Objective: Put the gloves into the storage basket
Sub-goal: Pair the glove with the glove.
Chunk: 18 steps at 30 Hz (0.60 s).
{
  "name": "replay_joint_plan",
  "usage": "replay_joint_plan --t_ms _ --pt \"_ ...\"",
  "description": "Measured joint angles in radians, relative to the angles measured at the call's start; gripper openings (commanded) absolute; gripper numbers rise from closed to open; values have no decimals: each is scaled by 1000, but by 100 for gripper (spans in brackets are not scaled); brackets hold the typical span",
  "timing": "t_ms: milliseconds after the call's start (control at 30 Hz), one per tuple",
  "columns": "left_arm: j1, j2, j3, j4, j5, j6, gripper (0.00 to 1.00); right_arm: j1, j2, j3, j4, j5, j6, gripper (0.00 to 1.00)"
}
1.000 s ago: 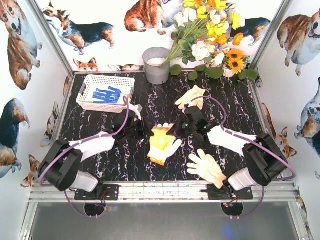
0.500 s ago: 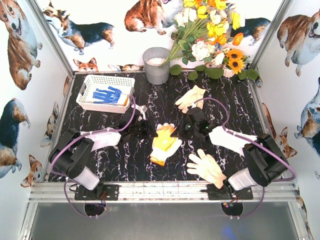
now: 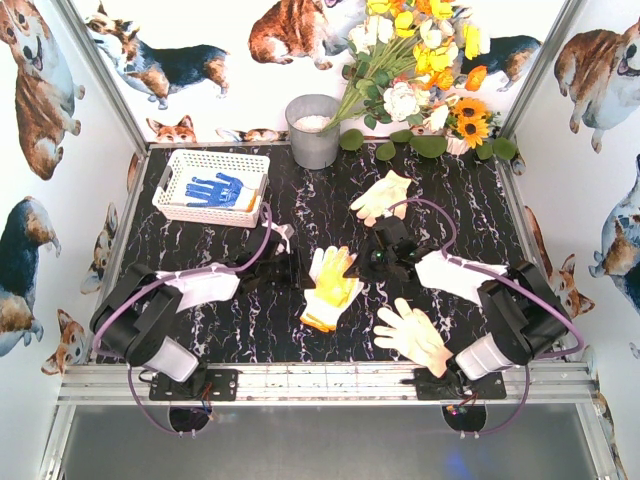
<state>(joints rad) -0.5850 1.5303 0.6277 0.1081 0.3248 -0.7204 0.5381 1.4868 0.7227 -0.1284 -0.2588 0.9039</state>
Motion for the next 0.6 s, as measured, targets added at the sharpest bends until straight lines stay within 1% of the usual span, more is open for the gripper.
replay_joint_plan --t_ms 67,133,233,300,400,600 --pt "-16 -16 0 -16 -12 3 41 -1 7 -1 9 -6 7 1" --pt "-39 -33 0 -37 -35 8 37 -2 10 -7 29 -14 16 1" --pt "-87 -54 7 -68 -80 23 28 -2 19 -20 53 -26 27 1" --pt "-114 -56 21 -79 -105 30 23 -2 29 -29 68 -31 37 1" --pt "-127 -53 40 -80 -134 34 21 -2 42 -40 85 -37 47 1" --pt "-126 19 71 -56 -155 26 20 -2 42 -47 97 -43 53 1"
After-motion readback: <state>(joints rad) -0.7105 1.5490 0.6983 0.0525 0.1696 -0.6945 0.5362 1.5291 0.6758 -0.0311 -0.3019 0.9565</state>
